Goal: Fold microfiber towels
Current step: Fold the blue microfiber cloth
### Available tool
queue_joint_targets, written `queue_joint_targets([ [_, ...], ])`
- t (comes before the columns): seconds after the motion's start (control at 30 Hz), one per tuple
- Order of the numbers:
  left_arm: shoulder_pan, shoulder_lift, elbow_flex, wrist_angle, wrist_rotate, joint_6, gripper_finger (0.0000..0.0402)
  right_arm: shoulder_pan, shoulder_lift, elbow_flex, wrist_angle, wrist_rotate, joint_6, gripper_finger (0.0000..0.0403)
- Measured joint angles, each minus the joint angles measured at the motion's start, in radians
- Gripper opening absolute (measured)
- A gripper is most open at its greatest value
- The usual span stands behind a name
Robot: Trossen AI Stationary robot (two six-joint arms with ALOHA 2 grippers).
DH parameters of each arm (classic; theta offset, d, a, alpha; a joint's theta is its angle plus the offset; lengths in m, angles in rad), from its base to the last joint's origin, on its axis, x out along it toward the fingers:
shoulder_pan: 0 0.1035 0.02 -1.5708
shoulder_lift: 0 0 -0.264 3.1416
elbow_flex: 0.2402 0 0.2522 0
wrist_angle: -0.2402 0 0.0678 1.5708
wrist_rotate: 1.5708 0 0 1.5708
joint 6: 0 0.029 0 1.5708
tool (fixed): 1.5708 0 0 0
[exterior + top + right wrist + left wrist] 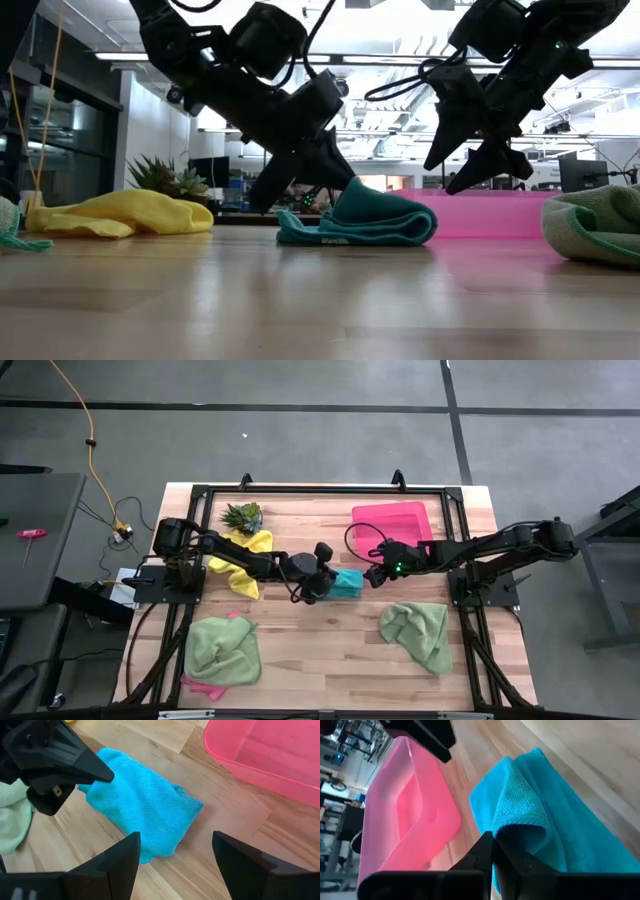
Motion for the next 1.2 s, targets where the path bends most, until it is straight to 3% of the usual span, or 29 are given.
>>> queue_joint_targets([
  [0.37, -0.001, 0.0, 0.0, -0.169, 0.012, 0.047, 0.0001, 0.0, 0.0, 0.0, 0.0, -0.002, 0.0, 0.024],
  [0.67, 0.0, 0.0, 0.0, -0.174, 0.014, 0.022, 0.001, 0.0, 0.0, 0.0, 0.0, -0.002, 0.001, 0.024],
  [1.2, 0.005, -0.015, 0.0, -0.26, -0.027, -0.037, 0.0113, 0.0, 0.0, 0.0, 0.0, -0.002, 0.017, 0.024],
])
